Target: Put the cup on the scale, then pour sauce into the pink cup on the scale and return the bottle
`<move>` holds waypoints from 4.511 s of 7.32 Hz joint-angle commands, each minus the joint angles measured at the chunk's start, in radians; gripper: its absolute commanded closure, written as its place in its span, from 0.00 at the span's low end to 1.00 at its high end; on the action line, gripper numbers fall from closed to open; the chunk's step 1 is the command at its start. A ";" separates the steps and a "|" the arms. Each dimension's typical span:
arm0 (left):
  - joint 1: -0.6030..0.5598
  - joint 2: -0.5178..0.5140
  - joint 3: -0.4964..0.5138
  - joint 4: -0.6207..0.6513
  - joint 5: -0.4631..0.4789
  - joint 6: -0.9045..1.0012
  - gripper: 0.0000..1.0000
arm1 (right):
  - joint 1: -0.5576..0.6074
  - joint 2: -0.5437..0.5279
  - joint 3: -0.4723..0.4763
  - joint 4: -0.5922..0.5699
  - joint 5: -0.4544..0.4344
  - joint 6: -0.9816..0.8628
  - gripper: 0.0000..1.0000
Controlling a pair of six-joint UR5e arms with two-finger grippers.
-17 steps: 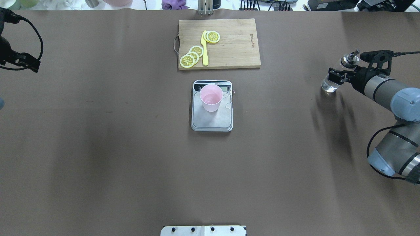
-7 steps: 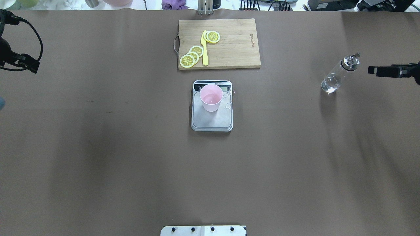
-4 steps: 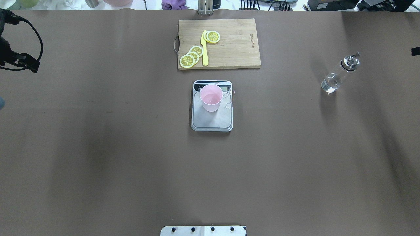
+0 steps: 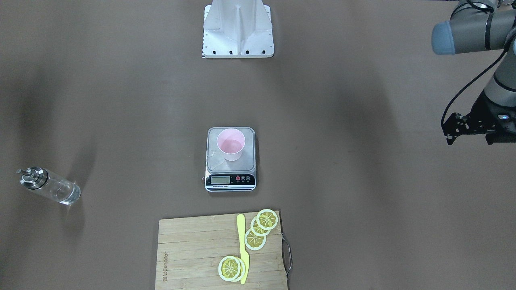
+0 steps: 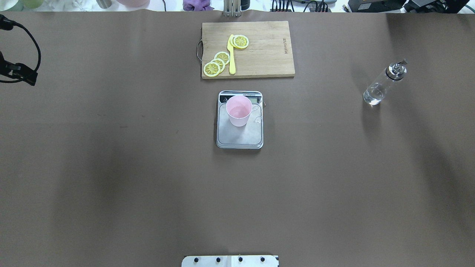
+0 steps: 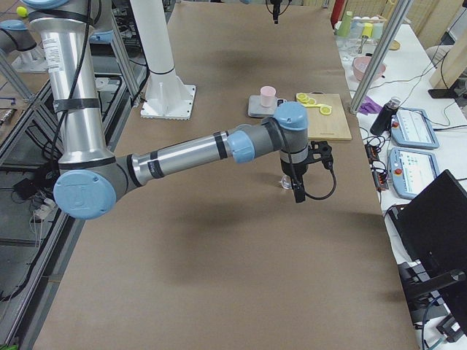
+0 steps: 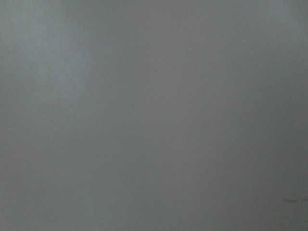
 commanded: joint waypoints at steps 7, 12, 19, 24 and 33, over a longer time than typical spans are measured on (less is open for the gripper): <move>-0.490 0.175 0.156 0.169 -0.257 0.816 0.02 | -0.005 -0.062 -0.013 -0.268 0.018 -0.047 0.00; -0.488 0.169 0.190 0.135 -0.352 0.708 0.02 | 0.006 -0.077 -0.018 -0.255 0.122 -0.062 0.00; -0.488 0.173 0.158 0.140 -0.349 0.703 0.02 | 0.084 -0.166 -0.027 -0.140 0.124 -0.198 0.00; -0.488 0.169 0.159 0.140 -0.347 0.703 0.02 | 0.084 -0.165 -0.024 -0.139 0.122 -0.194 0.00; -0.490 0.180 0.154 0.135 -0.351 0.709 0.02 | 0.092 -0.160 0.014 -0.139 0.127 -0.190 0.00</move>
